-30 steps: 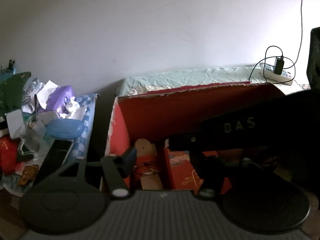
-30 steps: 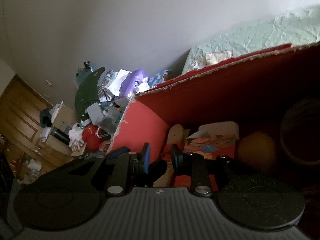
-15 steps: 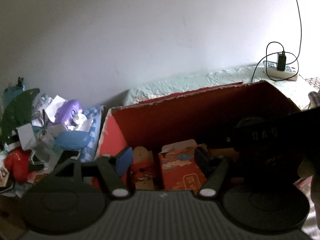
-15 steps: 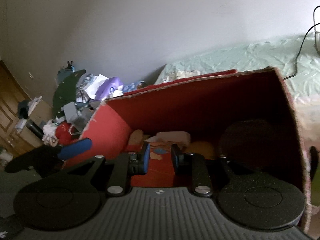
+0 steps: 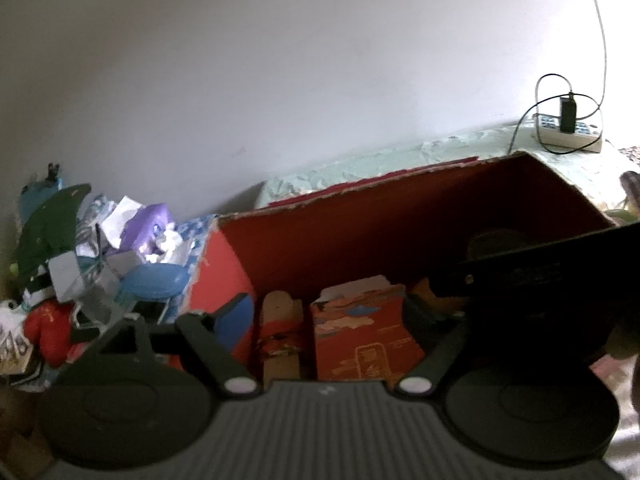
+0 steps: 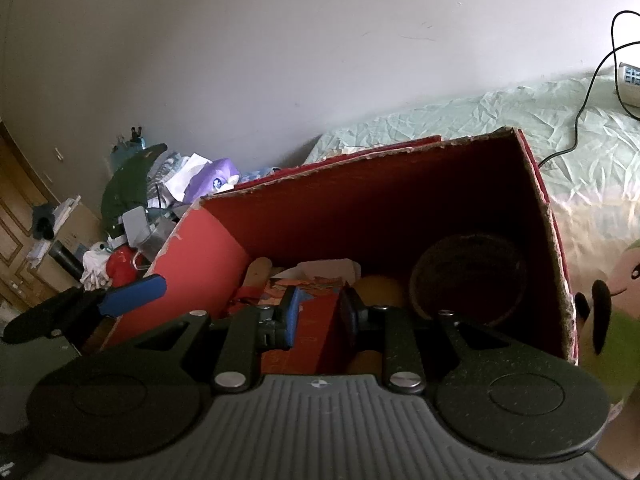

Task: Organize objects
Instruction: 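Withdraw the open right gripper up out of the red box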

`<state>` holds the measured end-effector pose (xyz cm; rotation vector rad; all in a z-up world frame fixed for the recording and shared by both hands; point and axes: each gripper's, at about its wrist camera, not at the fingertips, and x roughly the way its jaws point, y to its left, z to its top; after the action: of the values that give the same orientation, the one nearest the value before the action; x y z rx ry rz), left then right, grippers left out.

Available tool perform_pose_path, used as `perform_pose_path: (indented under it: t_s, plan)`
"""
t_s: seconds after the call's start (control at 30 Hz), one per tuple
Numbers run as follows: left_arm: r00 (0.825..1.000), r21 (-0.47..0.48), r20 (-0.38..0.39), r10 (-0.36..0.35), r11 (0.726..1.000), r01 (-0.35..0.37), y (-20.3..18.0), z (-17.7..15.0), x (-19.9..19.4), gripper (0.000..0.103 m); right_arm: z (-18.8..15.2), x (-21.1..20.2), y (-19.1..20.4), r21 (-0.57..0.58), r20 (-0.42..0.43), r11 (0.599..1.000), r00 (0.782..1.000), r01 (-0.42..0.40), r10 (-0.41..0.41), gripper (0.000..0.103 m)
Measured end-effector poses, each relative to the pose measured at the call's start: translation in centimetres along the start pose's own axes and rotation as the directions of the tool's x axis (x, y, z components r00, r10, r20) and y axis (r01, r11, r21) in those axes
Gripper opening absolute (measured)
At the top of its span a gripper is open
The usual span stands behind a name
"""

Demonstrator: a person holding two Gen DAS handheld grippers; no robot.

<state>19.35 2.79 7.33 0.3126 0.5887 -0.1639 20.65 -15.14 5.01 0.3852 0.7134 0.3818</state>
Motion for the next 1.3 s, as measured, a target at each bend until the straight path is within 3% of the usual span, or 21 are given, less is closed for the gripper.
perform_pose_path:
  t_s: [0.23, 0.63, 0.97, 1.3]
  plan:
    - [1.0, -0.046, -0.004, 0.02, 0.999, -0.02, 0.6, -0.4, 0.3, 0.088, 0.1, 0.1, 0.2, -0.015, 0.005, 1.0, 1.0, 0.025, -0.025, 0.027]
    - [0.996, -0.012, 0.025, 0.084, 0.996, -0.084, 0.2, -0.7, 0.4, 0.092, -0.2, 0.0, 0.3, -0.016, 0.027, 0.998, 0.998, 0.057, -0.057, 0.026]
    - [0.994, -0.034, 0.072, 0.087, 0.996, -0.085, -0.3, 0.0, 0.0, 0.098, -0.1, 0.1, 0.6, -0.014, 0.035, 0.996, 0.996, 0.087, -0.086, 0.026]
    - [0.998, -0.109, 0.059, -0.017, 0.994, 0.023, 1.3, -0.7, 1.2, 0.1, -0.3, 0.0, 0.6, -0.012, 0.048, 0.996, 0.995, 0.09, -0.09, 0.026]
